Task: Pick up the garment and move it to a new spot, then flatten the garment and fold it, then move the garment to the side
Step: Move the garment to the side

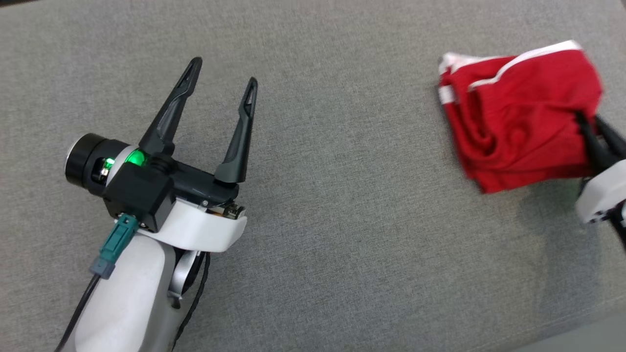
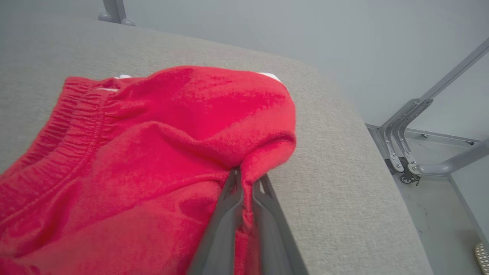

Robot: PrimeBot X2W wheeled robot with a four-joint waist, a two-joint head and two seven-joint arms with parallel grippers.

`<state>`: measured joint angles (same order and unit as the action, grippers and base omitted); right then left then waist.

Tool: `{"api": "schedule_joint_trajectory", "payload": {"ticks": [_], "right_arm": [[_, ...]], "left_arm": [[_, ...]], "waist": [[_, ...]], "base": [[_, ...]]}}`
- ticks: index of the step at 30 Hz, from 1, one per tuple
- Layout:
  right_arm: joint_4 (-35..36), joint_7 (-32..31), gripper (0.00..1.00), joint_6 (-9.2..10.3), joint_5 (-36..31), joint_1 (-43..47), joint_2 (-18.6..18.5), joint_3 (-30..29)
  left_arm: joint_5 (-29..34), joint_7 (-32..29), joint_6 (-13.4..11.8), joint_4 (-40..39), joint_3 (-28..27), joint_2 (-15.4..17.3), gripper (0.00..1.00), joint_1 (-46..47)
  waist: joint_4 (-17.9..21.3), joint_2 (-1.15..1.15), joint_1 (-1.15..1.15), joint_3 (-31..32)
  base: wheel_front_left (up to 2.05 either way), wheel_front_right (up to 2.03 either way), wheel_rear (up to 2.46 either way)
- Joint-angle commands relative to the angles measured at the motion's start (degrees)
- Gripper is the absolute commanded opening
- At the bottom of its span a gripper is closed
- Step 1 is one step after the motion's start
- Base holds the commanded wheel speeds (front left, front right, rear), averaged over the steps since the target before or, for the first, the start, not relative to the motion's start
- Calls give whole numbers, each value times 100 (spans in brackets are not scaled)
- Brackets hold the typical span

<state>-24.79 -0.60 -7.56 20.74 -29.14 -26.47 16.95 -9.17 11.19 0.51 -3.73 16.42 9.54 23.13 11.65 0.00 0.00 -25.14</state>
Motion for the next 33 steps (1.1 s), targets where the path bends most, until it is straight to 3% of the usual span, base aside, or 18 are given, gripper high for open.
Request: {"api": "schedule_joint_trajectory", "payload": {"ticks": [1, 7, 11, 13, 14, 19, 23, 27, 33], "right_arm": [[-177, 137, 0, 13, -4, -183, -218, -156], [-935, 439, 0, 13, -60, -864, -745, -593], [-1550, 577, 0, 14, -157, -1309, -711, -731], [-1887, 644, 91, 14, -309, -1465, -661, -853], [-2035, 697, 100, 13, -332, -1507, -601, -912], [-2745, 1197, 100, 13, -424, -1243, -334, -1335], [-2726, 1494, 100, 14, -259, -809, -154, -1617], [-2127, 1578, 100, 13, -165, -215, 86, -1799], [-372, 1577, 100, 13, -373, 832, 705, -2064]], "left_arm": [[47, -8, 46, -48, 52, -2, 100, 177], [147, -84, 100, -154, 165, 17, 100, 517], [150, -93, 120, -176, 193, 24, 100, 655], [143, -81, 117, -141, 207, 21, 100, 692], [128, -74, 112, -124, 212, 14, 100, 695], [-3, 28, 36, 70, 143, 22, 100, 469], [-109, 108, -43, 237, 55, 36, 100, 217], [-262, 160, -177, 354, -118, 77, 100, -137], [-479, 232, -374, 457, -396, 115, 100, -711]], "waist": [[118, 0, 0, -420], [55, 0, 0, -895], [14, 0, 0, -1116], [0, 0, 0, -1151], [-2, 0, 0, -1152], [34, 0, 0, -844], [16, 0, 0, -438], [-14, 0, 0, -29], [-163, 0, 0, 516]], "base": [[0, 0, 0], [0, 0, 0], [0, 0, 0], [0, 0, 0], [0, 0, 0], [0, 0, 0], [0, 0, 0], [0, 0, 0], [0, 0, 0]]}}
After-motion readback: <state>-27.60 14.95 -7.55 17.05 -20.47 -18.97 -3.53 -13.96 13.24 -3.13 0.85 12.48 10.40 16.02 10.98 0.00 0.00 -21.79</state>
